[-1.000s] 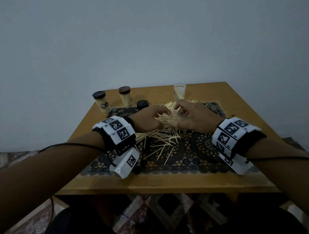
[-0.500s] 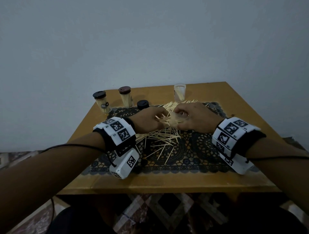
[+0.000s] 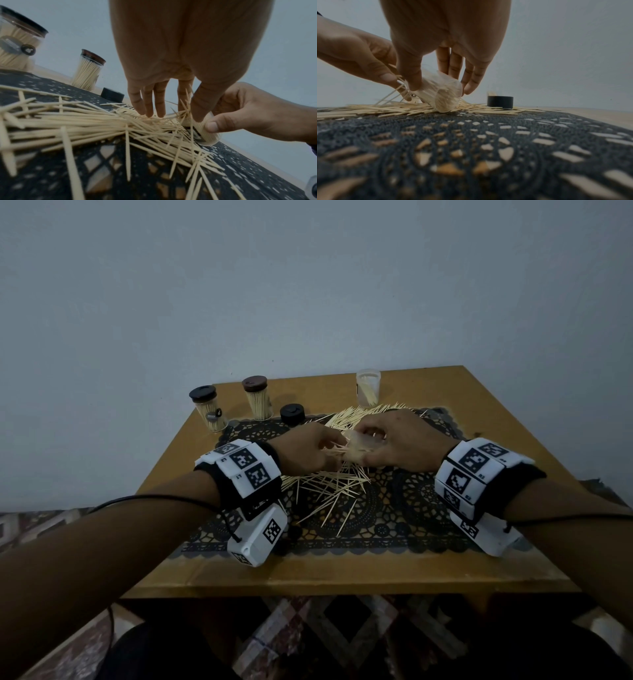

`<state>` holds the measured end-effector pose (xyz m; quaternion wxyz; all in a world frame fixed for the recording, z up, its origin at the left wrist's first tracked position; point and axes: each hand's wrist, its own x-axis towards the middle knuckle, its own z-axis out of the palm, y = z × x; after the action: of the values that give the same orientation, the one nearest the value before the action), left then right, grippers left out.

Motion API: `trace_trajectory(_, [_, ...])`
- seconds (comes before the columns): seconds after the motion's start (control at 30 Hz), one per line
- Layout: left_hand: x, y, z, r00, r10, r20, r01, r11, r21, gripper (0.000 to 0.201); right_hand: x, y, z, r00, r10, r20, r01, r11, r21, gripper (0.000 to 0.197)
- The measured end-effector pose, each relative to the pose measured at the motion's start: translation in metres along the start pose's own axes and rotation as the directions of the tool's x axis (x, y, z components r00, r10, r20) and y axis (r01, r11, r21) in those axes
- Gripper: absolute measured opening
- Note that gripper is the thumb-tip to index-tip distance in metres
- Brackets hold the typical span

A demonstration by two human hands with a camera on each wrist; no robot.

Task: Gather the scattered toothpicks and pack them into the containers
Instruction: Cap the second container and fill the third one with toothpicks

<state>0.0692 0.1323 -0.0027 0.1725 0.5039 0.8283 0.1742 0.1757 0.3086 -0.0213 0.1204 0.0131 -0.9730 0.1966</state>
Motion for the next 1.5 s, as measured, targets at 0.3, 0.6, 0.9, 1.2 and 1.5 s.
trace_trajectory(0.3, [-0.002, 0.002, 0.003, 0.995, 0.040, -0.094, -0.051, 0.993, -0.111, 0.026, -0.001, -0.001, -0.001, 1.000, 0.002, -0.017, -0.001, 0.999, 0.043, 0.039])
trace_trajectory(0.6, [-0.009, -0.007, -0.001, 0.971, -0.032, -0.238, 0.016, 0.997, -0.069, 0.038, -0.002, -0.003, -0.003, 1.000, 0.022, -0.010, -0.022, 0.999, 0.028, 0.041])
trace_trajectory(0.9, [-0.021, -0.033, -0.010, 0.949, -0.290, 0.120, 0.243, 0.920, 0.307, 0.114, -0.002, 0.000, -0.002, 0.999, 0.030, -0.034, -0.030, 0.999, -0.009, 0.042])
trace_trajectory(1.2, [-0.018, -0.024, 0.019, 0.977, -0.204, -0.054, 0.207, 0.882, 0.423, 0.078, -0.002, 0.000, -0.001, 0.996, 0.061, -0.058, -0.063, 0.998, -0.026, 0.043])
trace_trajectory(1.5, [-0.015, -0.025, 0.006, 0.985, -0.022, -0.172, 0.073, 0.952, 0.296, 0.024, -0.002, 0.000, -0.003, 0.997, 0.072, -0.035, -0.073, 0.997, -0.023, 0.042])
